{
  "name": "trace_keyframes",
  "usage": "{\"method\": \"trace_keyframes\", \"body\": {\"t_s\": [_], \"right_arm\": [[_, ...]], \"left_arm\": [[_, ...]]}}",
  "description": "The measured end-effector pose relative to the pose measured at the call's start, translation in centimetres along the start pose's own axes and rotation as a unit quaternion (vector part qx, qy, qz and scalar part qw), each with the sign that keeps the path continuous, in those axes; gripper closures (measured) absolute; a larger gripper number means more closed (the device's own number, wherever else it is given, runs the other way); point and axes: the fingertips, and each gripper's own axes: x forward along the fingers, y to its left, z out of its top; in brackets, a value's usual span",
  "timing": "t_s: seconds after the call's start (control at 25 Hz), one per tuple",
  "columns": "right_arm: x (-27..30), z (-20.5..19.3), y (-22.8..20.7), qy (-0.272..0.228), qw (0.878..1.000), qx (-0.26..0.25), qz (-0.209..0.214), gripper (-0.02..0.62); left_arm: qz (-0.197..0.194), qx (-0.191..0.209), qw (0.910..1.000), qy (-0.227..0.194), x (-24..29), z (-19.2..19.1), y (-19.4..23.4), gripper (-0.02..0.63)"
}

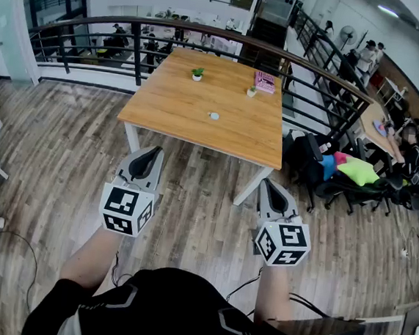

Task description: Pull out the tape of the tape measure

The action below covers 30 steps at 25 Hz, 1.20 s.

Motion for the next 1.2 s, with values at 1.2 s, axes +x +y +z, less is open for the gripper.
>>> {"method": "trace_keyframes", "body": {"t_s": [1.2], "right_arm": [[0.2,2.1,1.6,-0.022,1.000,0.004,0.010,0.486]], "left_arm": [[-0.007,-0.019,0.9998,0.005,-1.4,-0.4,0.8,0.572]]}}
